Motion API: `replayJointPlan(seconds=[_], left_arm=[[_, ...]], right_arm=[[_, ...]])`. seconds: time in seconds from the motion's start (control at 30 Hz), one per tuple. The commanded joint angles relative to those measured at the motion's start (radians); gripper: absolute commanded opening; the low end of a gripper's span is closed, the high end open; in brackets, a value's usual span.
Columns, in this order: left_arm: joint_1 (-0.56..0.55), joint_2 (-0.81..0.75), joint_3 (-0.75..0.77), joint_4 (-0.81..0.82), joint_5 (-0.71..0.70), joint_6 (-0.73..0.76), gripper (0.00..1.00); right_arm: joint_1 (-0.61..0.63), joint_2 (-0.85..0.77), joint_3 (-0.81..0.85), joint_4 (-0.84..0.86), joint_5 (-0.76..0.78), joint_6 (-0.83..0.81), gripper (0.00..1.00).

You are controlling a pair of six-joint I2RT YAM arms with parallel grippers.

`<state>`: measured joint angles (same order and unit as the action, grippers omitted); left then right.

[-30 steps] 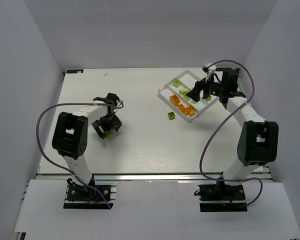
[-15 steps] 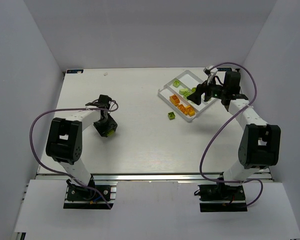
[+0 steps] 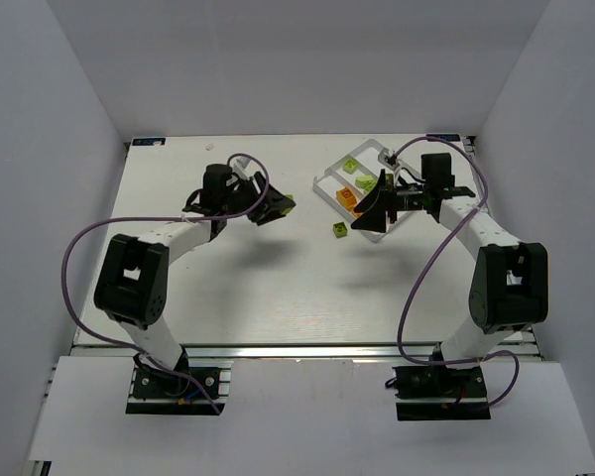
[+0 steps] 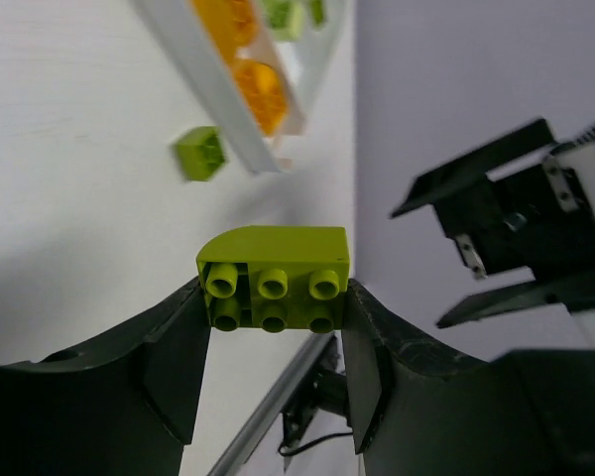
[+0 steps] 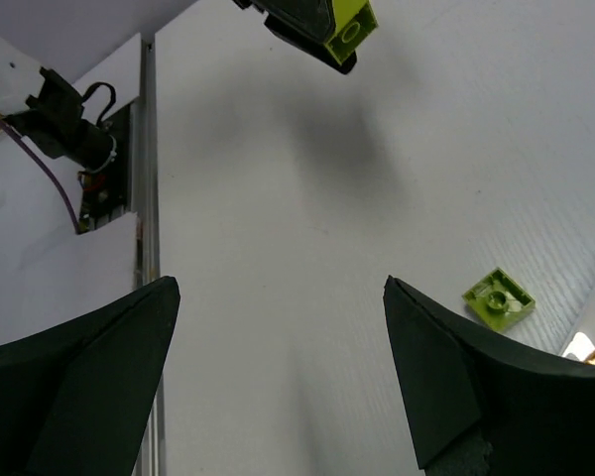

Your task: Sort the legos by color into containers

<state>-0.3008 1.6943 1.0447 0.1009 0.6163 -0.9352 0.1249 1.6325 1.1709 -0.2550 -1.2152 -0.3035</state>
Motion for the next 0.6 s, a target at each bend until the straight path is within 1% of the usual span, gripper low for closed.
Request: replayJointPlan(seconds=[0.0, 0.03, 0.07, 0.1, 0.13, 0.17, 0.2, 0.23, 0.27, 0.3, 0.33, 0.37, 0.4, 0.47, 0.53, 0.57], left_arm=[[-0.044, 0.037, 0.043, 0.347, 0.204, -0.135, 0.17], [-0.063, 0.048, 0.049, 0.385, 0.201, -0.208, 0.17], [-0.072, 0.070, 0.055, 0.431, 0.194, -0.247, 0.17], [-0.081, 0.082, 0.067, 0.510, 0.183, -0.323, 0.17], [-0.090, 0.093, 0.074, 0.549, 0.146, -0.364, 0.17], [-0.110, 0.108, 0.077, 0.584, 0.120, -0.401, 0.16], [-0.121, 0.113, 0.077, 0.642, 0.088, -0.462, 0.14], [-0.142, 0.113, 0.075, 0.664, 0.015, -0.490, 0.13], [-0.153, 0.116, 0.072, 0.696, -0.019, -0.510, 0.13], [-0.162, 0.116, 0.074, 0.724, -0.054, -0.531, 0.12], [-0.172, 0.117, 0.078, 0.729, -0.081, -0.565, 0.12], [-0.181, 0.122, 0.083, 0.729, -0.126, -0.582, 0.12], [-0.195, 0.126, 0.086, 0.723, -0.145, -0.612, 0.10], [-0.210, 0.128, 0.081, 0.724, -0.206, -0.643, 0.09], [-0.224, 0.128, 0.078, 0.732, -0.243, -0.675, 0.09], [-0.236, 0.130, 0.077, 0.737, -0.274, -0.688, 0.09]], right_arm=[[0.025, -0.036, -0.006, 0.075, -0.077, 0.070, 0.89], [0.031, -0.052, -0.035, 0.156, -0.051, 0.133, 0.89], [0.047, -0.083, -0.065, 0.350, -0.005, 0.197, 0.89], [0.053, -0.094, -0.112, 0.429, 0.032, 0.251, 0.89], [0.061, -0.105, -0.131, 0.498, 0.077, 0.336, 0.89], [0.074, -0.118, -0.143, 0.598, 0.165, 0.365, 0.89], [0.094, -0.120, -0.140, 0.609, 0.215, 0.378, 0.89], [0.100, -0.111, -0.128, 0.609, 0.250, 0.388, 0.89], [0.131, -0.105, -0.119, 0.608, 0.331, 0.397, 0.89], [0.140, -0.102, -0.110, 0.608, 0.374, 0.405, 0.89], [0.148, -0.105, -0.100, 0.615, 0.400, 0.402, 0.89], [0.169, -0.112, -0.106, 0.634, 0.474, 0.409, 0.89], [0.177, -0.120, -0.117, 0.690, 0.509, 0.414, 0.89], [0.202, -0.134, -0.125, 0.720, 0.603, 0.409, 0.89], [0.214, -0.123, -0.102, 0.709, 0.666, 0.389, 0.89], [0.228, -0.119, -0.094, 0.701, 0.727, 0.388, 0.89]])
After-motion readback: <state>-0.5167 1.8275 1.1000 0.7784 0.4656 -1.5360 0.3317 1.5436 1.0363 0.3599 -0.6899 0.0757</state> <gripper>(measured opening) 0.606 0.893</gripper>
